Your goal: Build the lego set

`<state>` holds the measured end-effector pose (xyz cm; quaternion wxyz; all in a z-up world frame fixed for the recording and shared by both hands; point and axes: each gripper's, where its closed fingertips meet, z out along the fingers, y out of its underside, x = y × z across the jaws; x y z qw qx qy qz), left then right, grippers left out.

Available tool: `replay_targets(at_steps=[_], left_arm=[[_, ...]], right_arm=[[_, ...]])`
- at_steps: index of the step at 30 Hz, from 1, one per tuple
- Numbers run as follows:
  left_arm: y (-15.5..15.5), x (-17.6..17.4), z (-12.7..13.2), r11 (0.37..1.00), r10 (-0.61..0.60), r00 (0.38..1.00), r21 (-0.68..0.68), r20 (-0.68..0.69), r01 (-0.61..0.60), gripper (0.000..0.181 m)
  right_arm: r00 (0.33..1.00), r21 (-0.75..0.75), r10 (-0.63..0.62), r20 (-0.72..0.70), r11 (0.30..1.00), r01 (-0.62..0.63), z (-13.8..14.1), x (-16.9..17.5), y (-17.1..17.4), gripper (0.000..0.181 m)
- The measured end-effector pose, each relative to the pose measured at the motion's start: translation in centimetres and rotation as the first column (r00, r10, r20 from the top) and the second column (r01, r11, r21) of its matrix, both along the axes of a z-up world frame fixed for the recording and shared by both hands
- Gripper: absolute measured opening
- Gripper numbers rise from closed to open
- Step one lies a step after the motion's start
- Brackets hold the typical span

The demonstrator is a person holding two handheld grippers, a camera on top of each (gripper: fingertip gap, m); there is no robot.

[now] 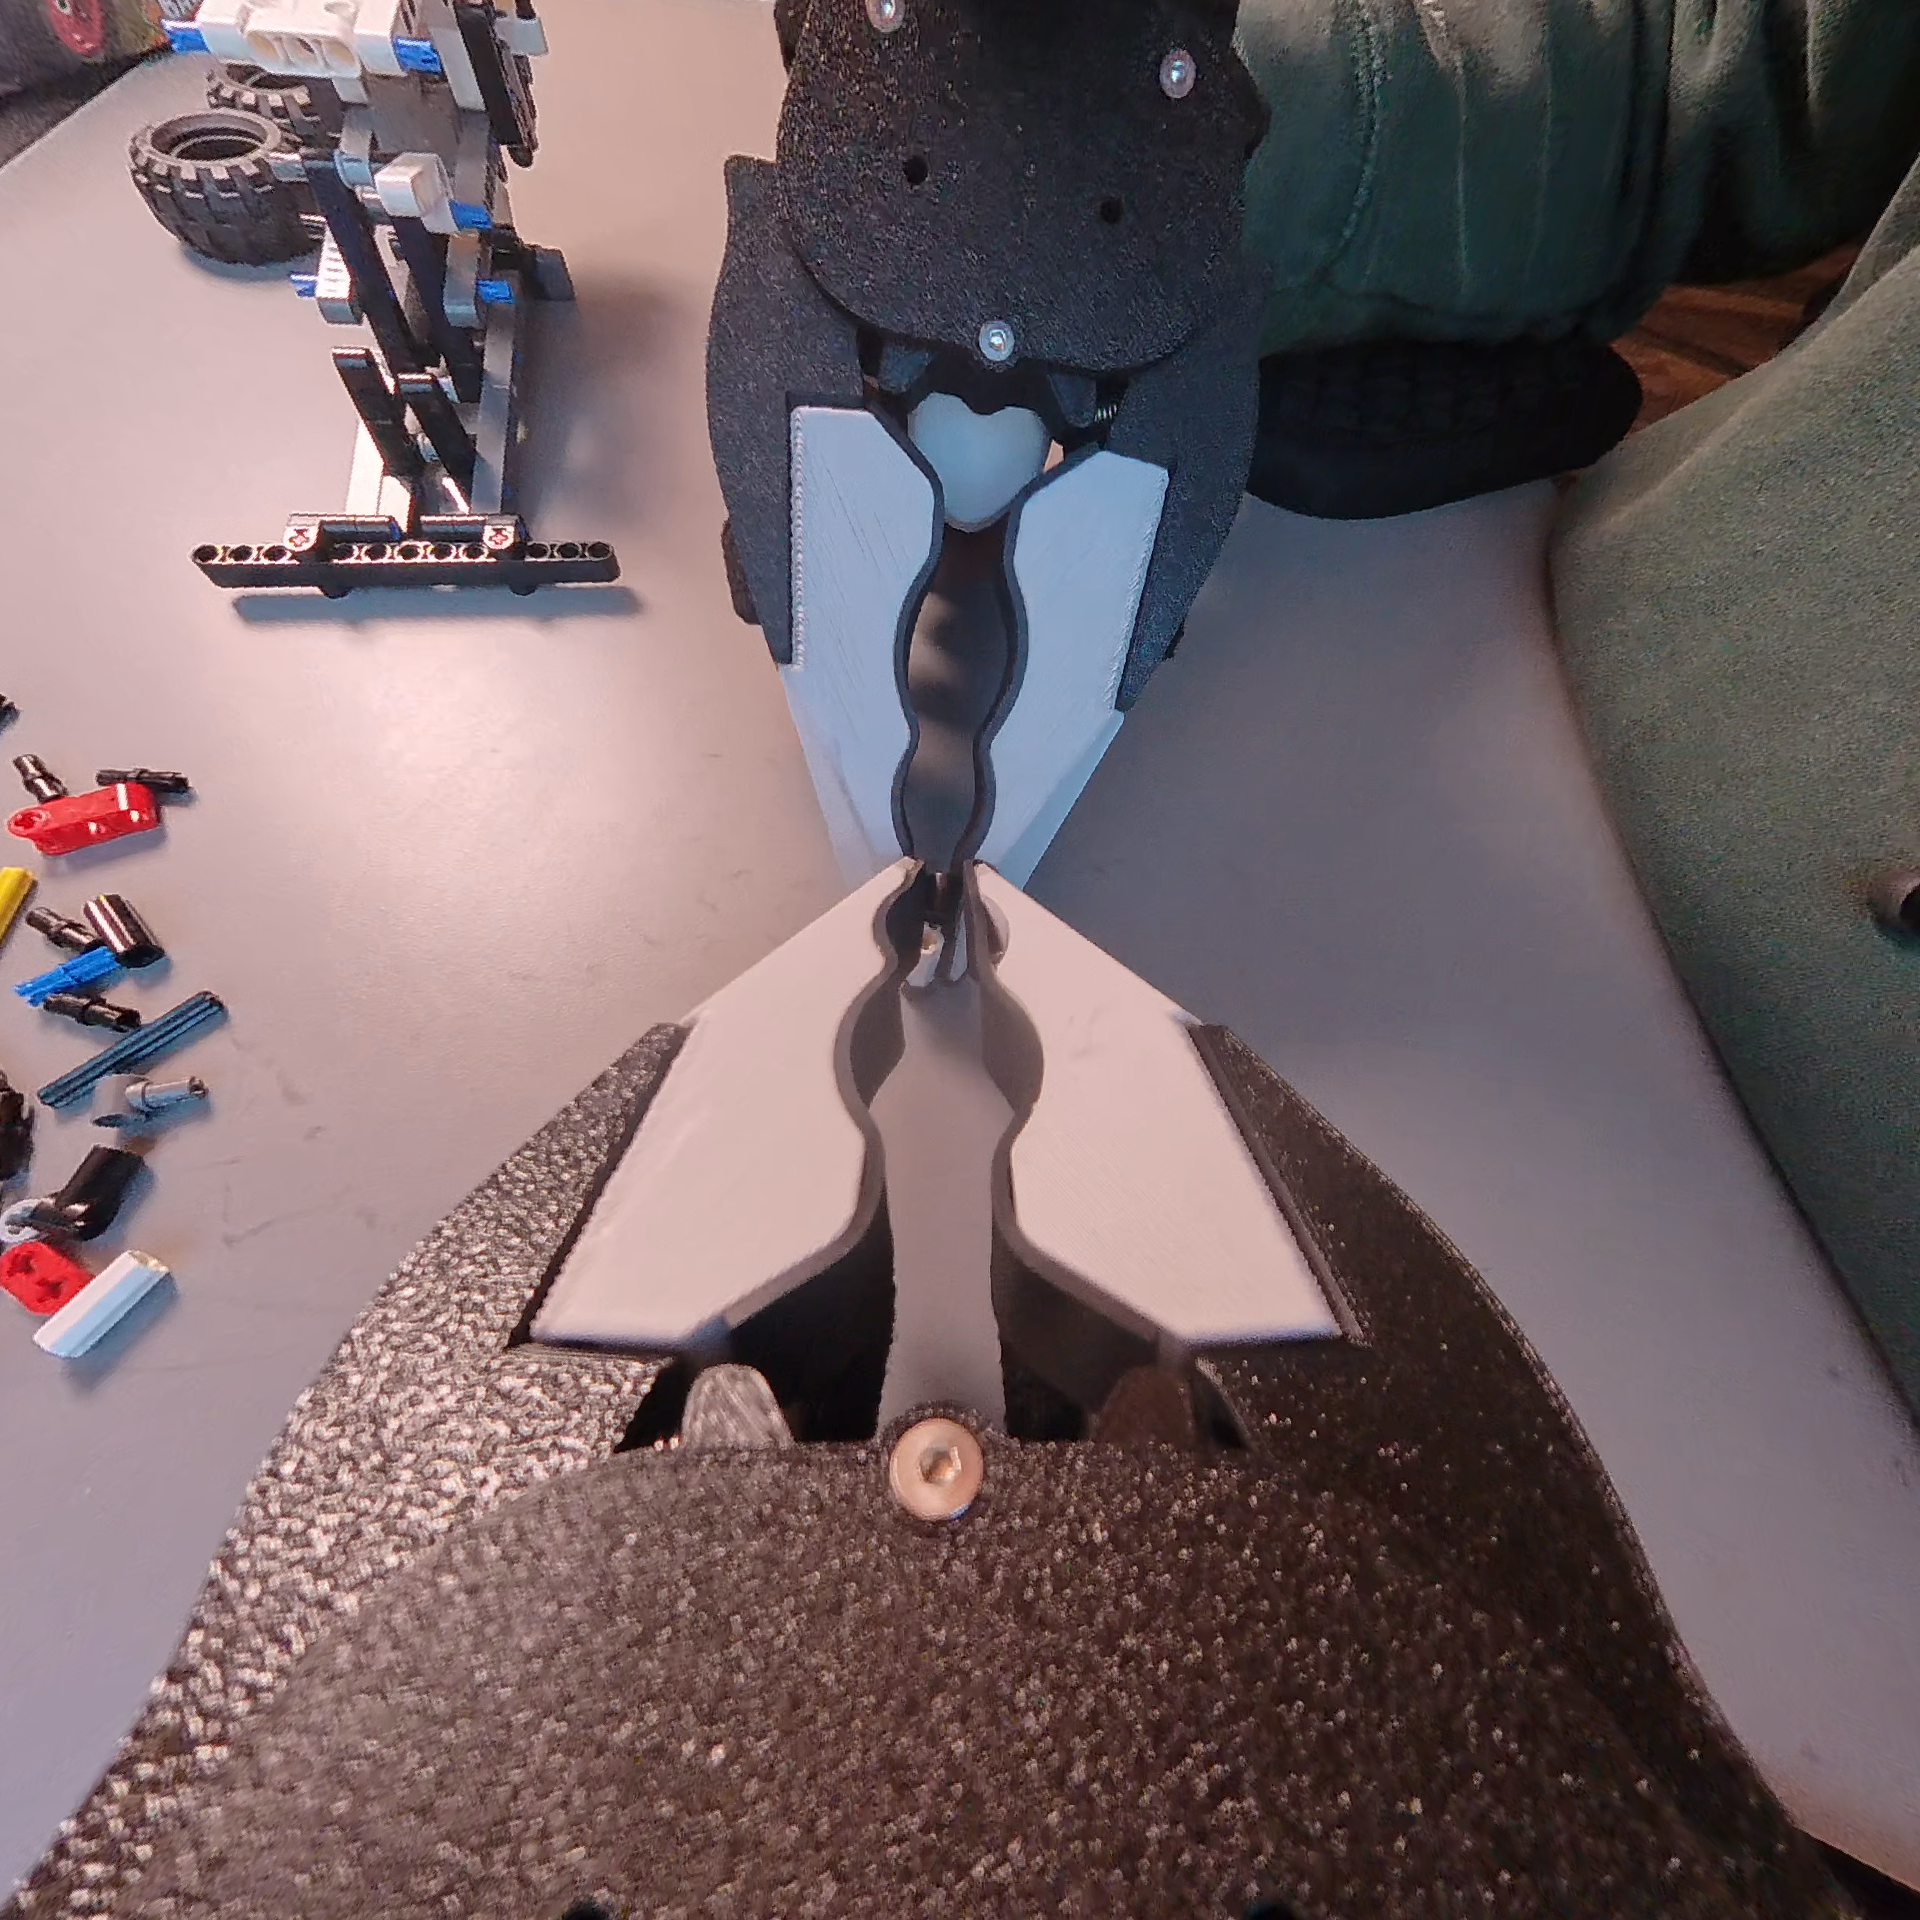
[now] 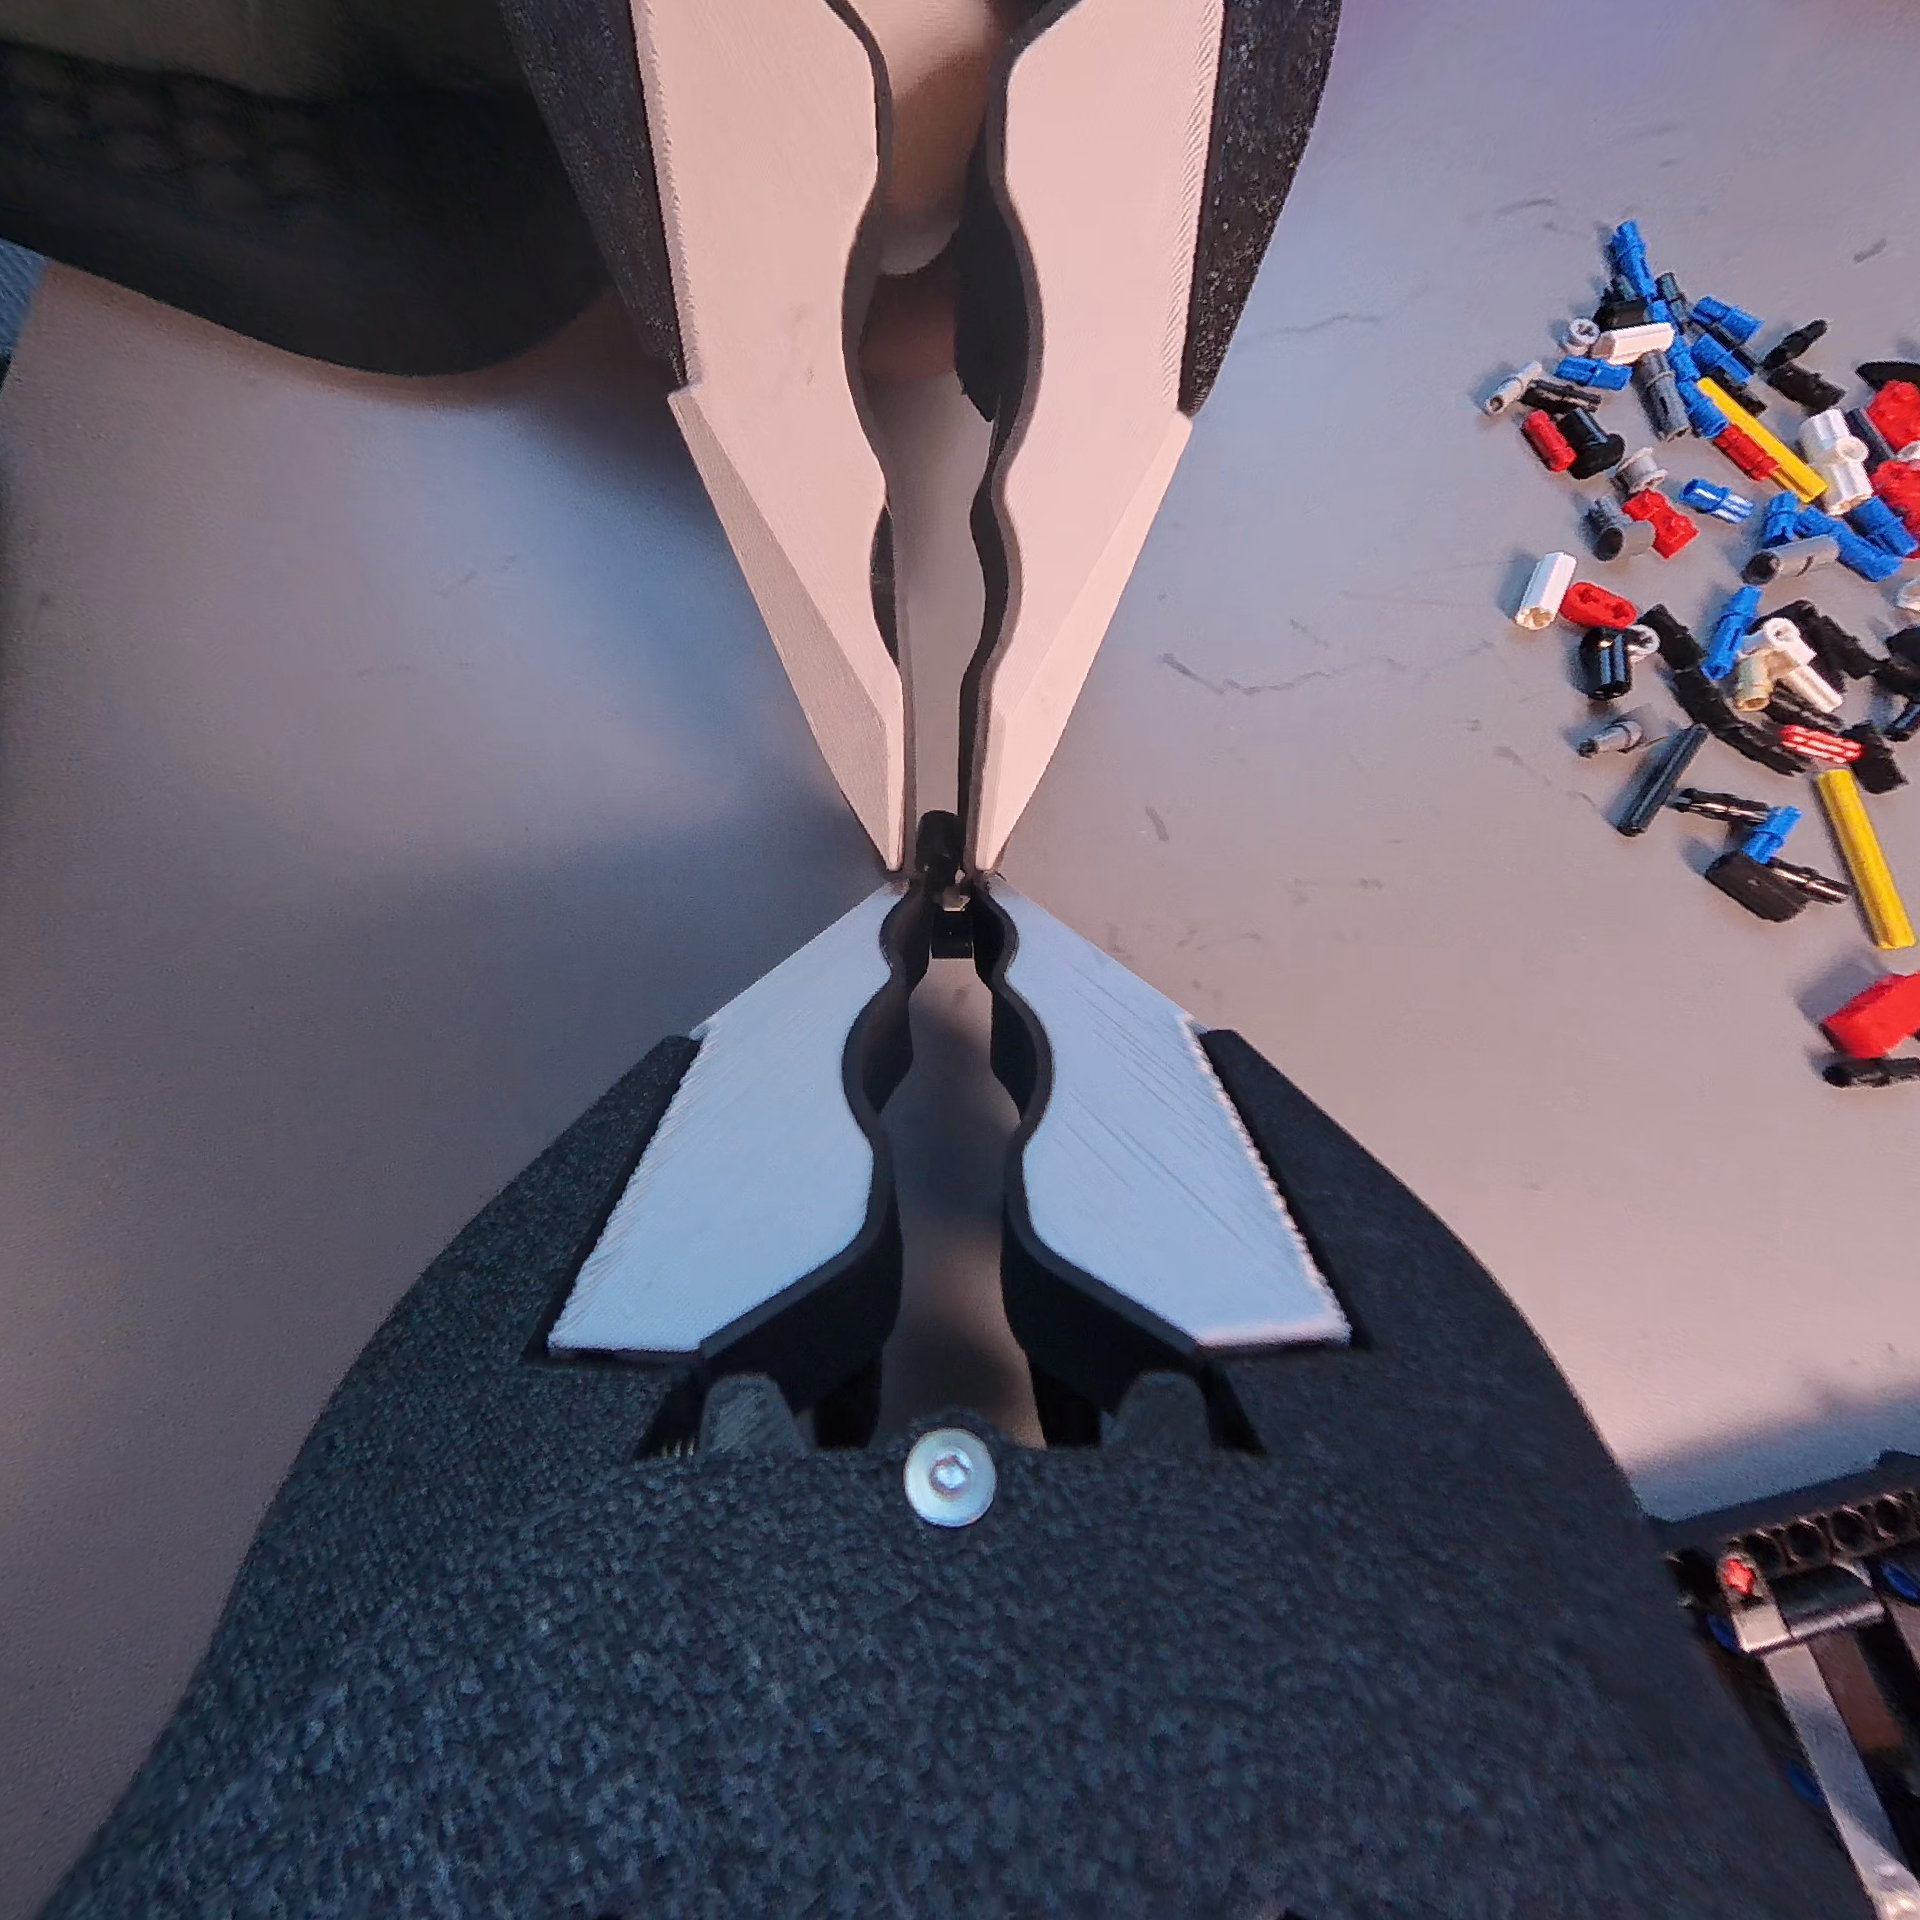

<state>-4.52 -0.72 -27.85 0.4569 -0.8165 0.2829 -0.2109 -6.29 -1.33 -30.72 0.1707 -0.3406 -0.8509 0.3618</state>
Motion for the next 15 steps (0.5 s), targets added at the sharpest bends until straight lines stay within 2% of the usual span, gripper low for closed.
replay_targets(at_steps=[15], left_arm=[[-0.08, -0.13, -0.13, 1.000, 0.004, 1.000, 0.015, -0.030, -0.003, 0.007]], right_arm=[[1.000, 0.019, -0.011, -0.019, 1.000, 0.011, -0.04, -0.04, 0.06, 0.010]])
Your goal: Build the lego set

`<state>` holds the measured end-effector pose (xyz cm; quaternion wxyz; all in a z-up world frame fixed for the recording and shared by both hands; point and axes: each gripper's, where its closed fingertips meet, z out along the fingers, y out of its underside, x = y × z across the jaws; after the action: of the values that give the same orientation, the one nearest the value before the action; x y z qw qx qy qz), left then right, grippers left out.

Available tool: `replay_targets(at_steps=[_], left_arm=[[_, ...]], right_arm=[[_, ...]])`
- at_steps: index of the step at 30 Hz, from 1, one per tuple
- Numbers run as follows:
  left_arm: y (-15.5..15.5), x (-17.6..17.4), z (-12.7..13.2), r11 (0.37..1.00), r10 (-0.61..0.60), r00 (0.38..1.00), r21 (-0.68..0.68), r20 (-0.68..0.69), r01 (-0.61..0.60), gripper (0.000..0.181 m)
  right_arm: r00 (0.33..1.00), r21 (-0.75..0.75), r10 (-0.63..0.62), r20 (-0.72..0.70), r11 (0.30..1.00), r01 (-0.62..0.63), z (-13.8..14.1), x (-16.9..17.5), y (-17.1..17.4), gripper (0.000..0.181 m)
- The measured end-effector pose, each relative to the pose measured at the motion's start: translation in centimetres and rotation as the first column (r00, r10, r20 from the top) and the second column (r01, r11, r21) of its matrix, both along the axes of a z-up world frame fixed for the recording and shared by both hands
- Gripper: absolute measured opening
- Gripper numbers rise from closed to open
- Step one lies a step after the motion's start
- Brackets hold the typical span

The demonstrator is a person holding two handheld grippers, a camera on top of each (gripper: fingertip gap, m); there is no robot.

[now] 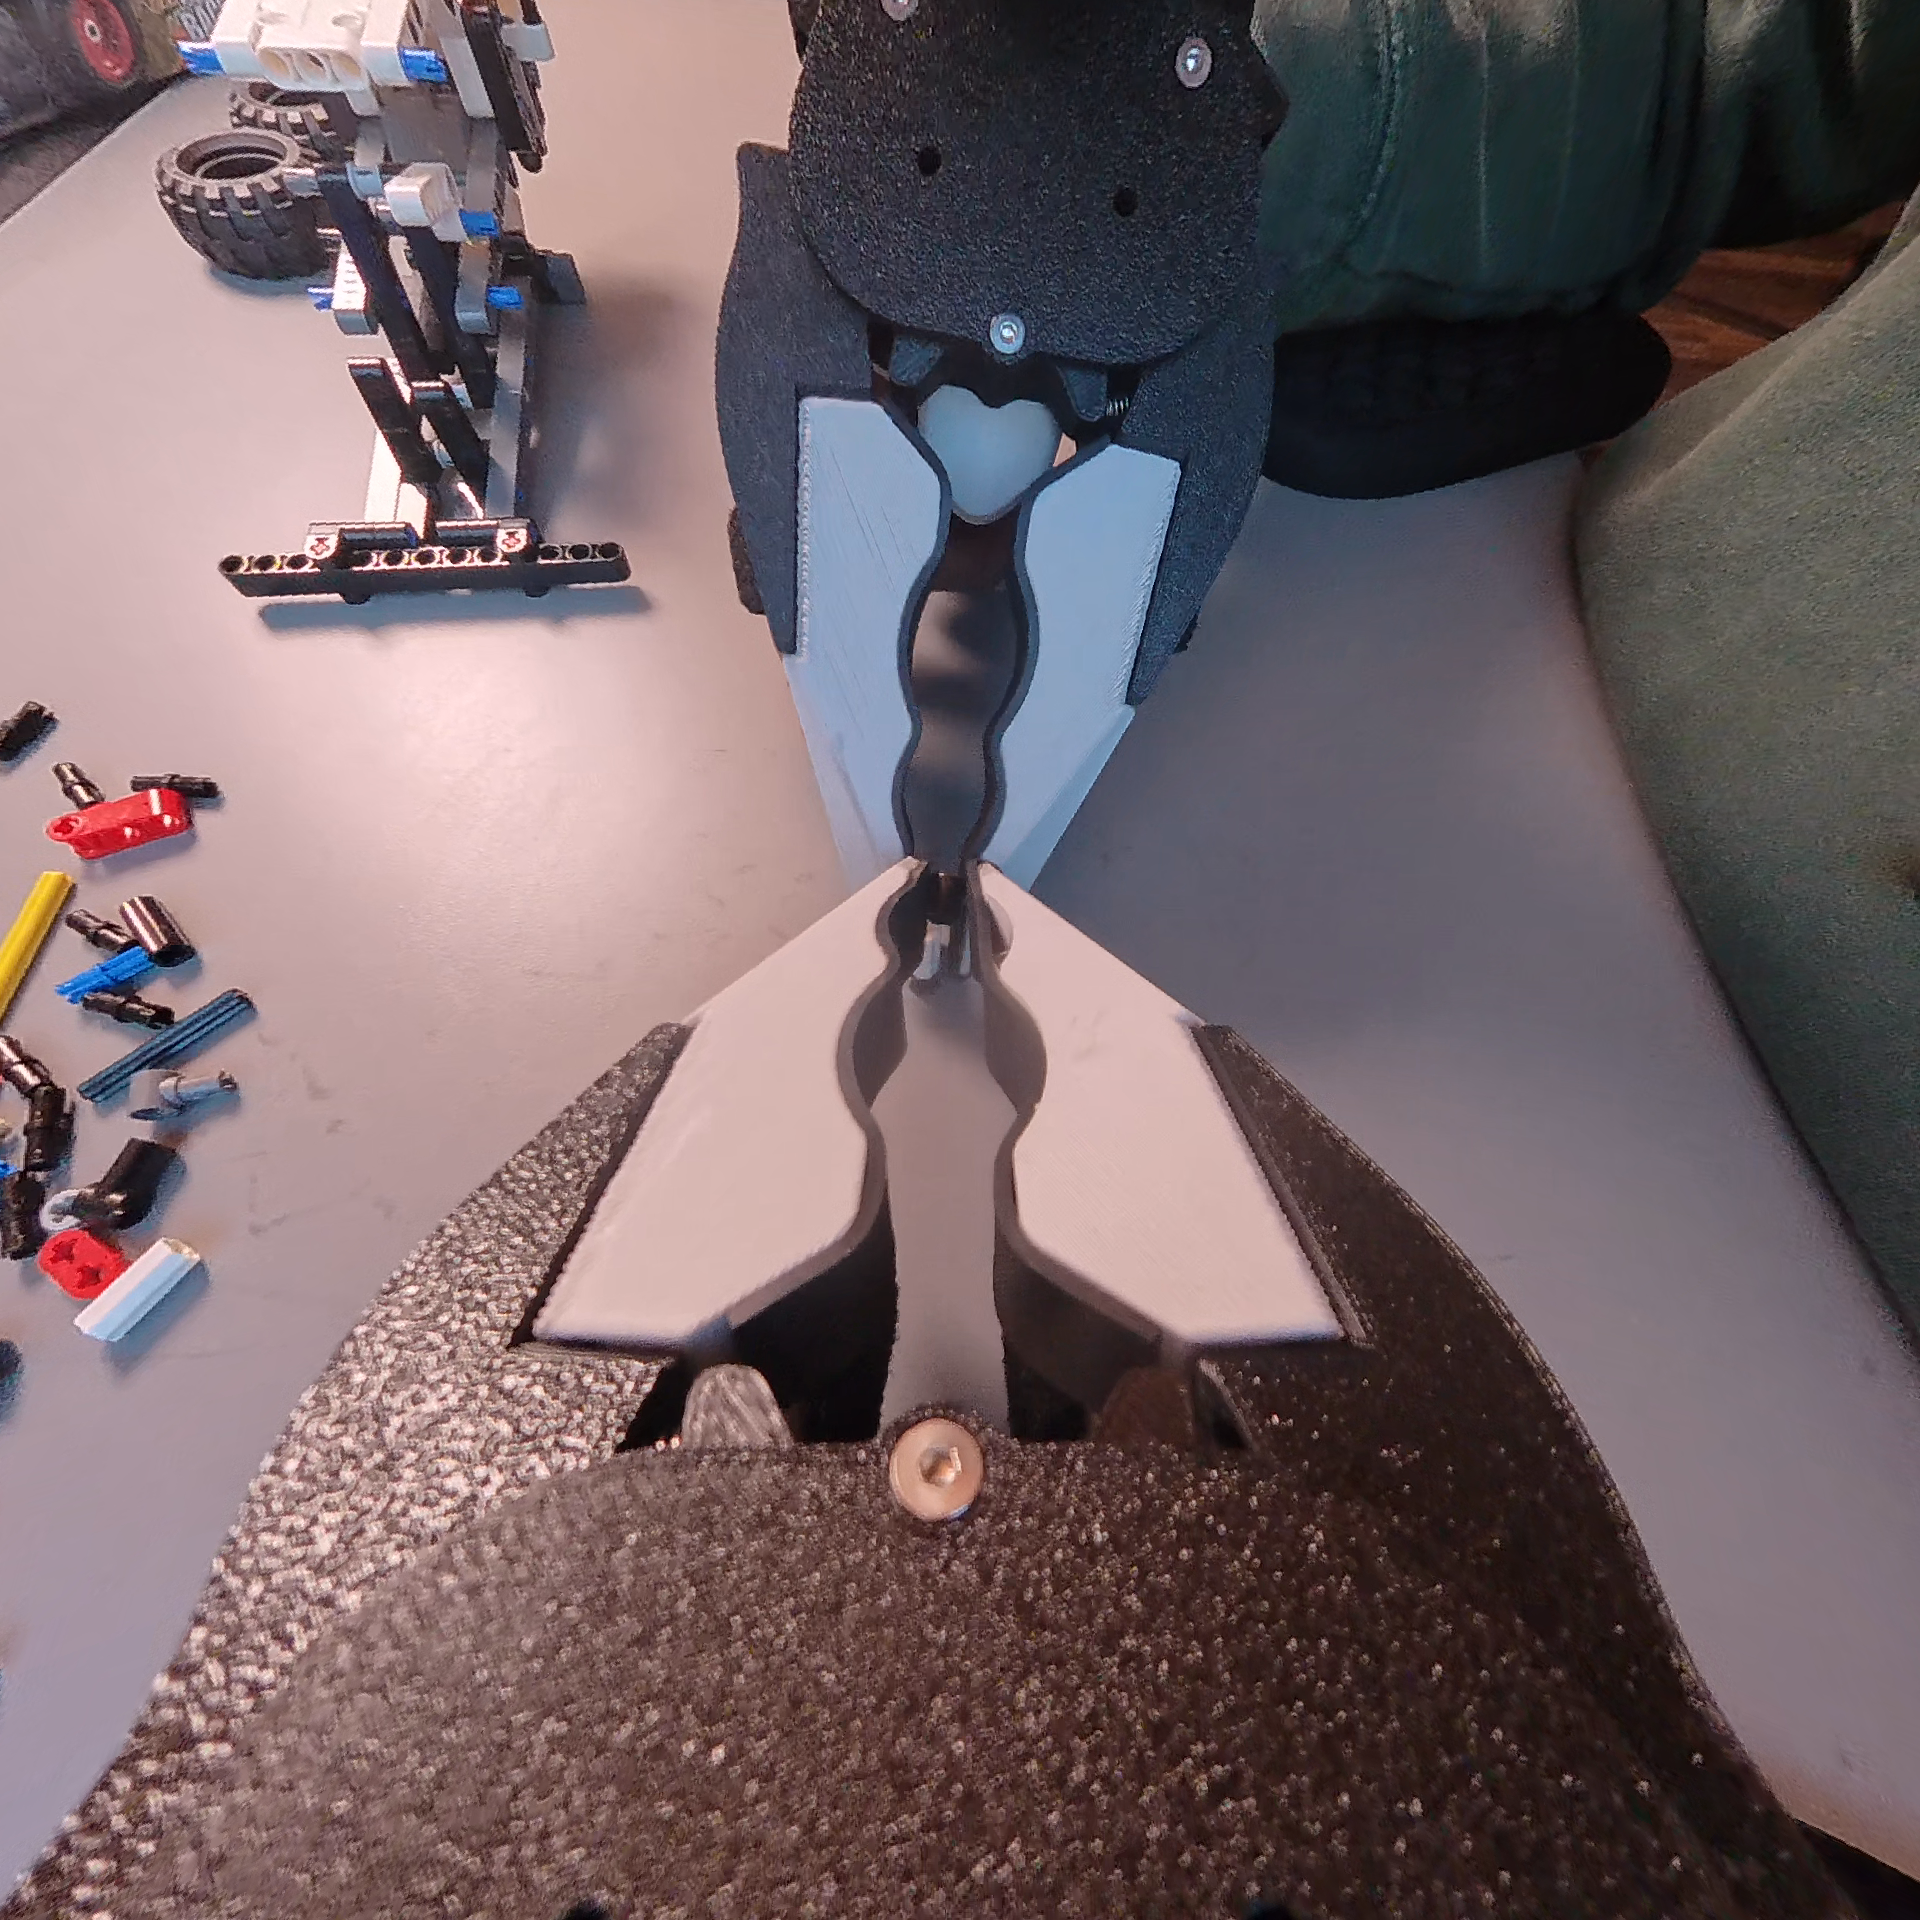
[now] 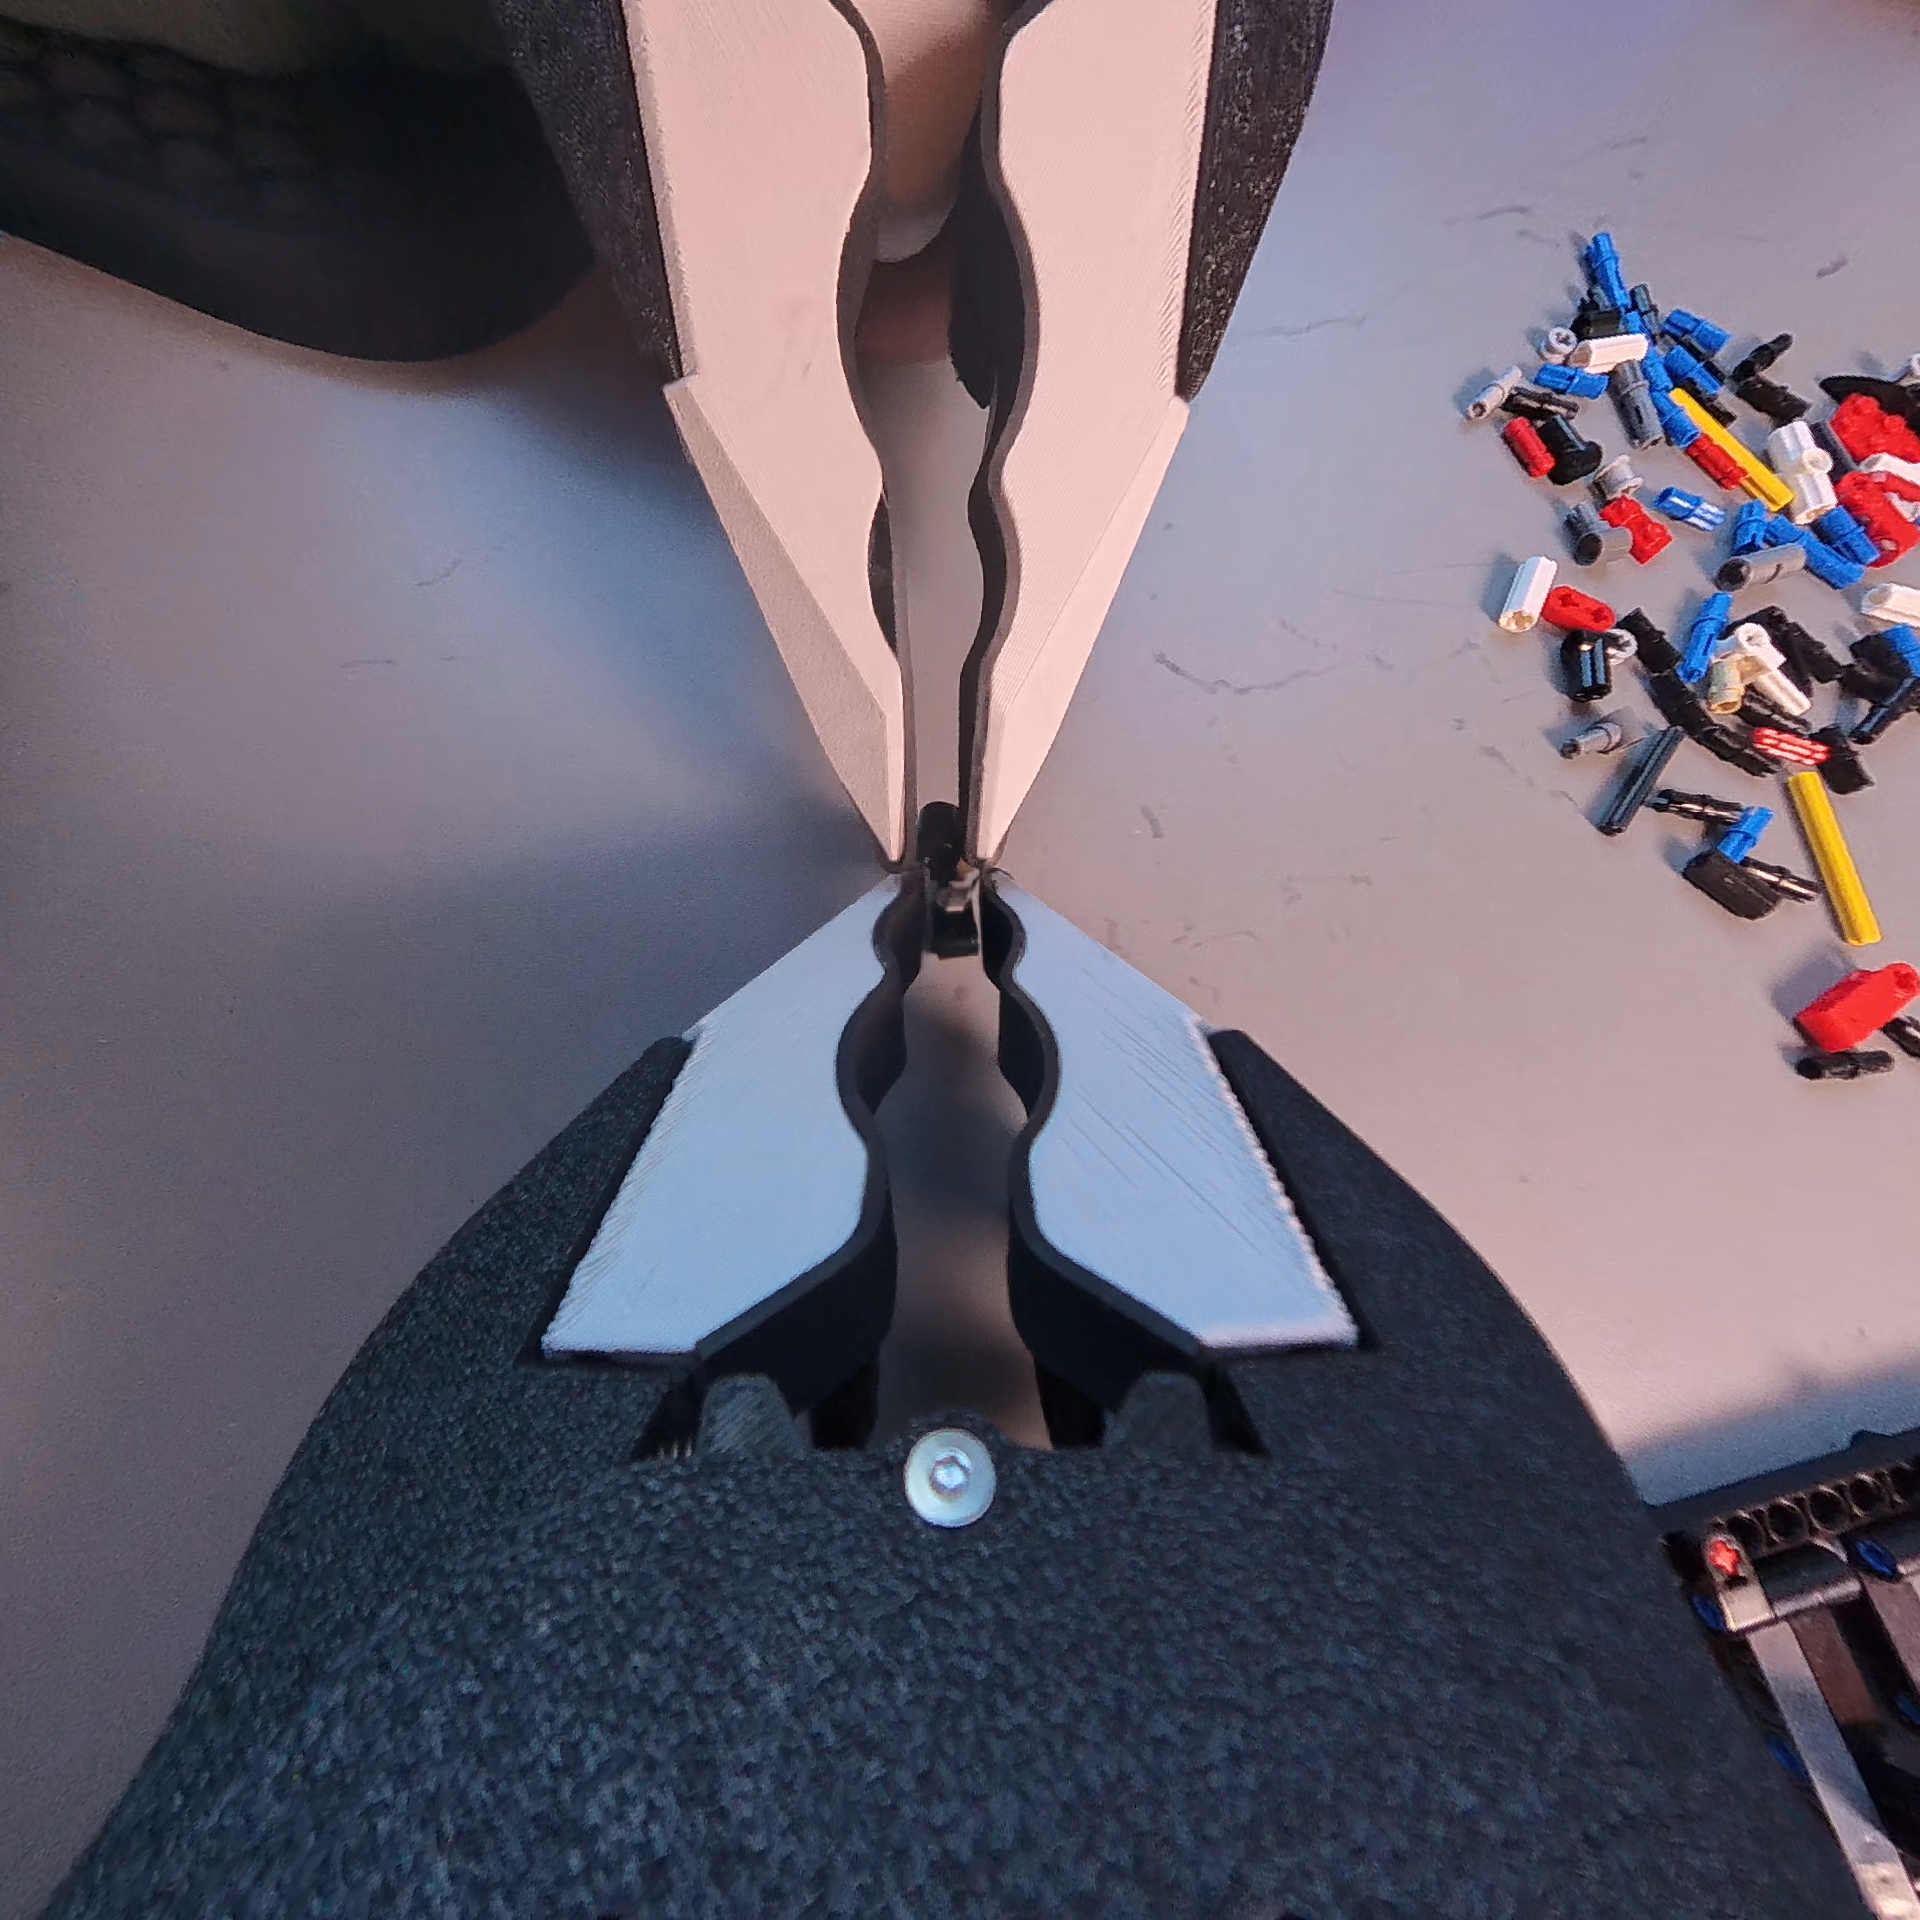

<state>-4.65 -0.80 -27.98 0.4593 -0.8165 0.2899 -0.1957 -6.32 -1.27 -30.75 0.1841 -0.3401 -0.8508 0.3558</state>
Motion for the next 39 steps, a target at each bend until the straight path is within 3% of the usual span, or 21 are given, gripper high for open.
replay_targets(at_steps=[6, 12, 20, 23, 29, 39], left_arm=[[-0.1, -0.7, 2.3, 0.999, 0.012, 0.989, 0.045, 0.147, -0.019, 0.007], [-0.7, -0.2, 5.8, 0.989, -0.060, 0.944, 0.150, 0.324, 0.012, 0.007], [-0.9, -0.2, 7.6, 0.978, -0.081, 0.919, 0.209, 0.386, -0.002, 0.007], [-0.8, -0.5, 7.7, 0.977, -0.070, 0.917, 0.211, 0.392, -0.015, 0.007], [-0.9, -0.2, 7.8, 0.974, -0.075, 0.927, 0.226, 0.367, -0.010, 0.006], [-0.6, -0.4, 7.9, 0.976, -0.048, 0.924, 0.216, 0.380, -0.038, 0.007]], right_arm=[[0.998, -0.125, 0.004, -0.066, 0.992, -0.012, 2.6, 0.2, 0.0, 0.030], [0.985, -0.395, -0.011, -0.170, 0.917, -0.058, 7.5, 0.7, -0.8, 0.017], [0.958, -0.340, -0.031, -0.284, 0.938, -0.070, 8.4, 0.4, -0.9, 0.000], [0.941, -0.287, -0.039, -0.337, 0.956, -0.063, 8.6, 0.2, -0.7, 0.000], [0.954, -0.329, -0.037, -0.298, 0.942, -0.066, 8.7, 0.4, -0.9, 0.010], [0.927, -0.290, -0.071, -0.369, 0.956, -0.043, 9.4, -0.1, -0.5, 0.004]])
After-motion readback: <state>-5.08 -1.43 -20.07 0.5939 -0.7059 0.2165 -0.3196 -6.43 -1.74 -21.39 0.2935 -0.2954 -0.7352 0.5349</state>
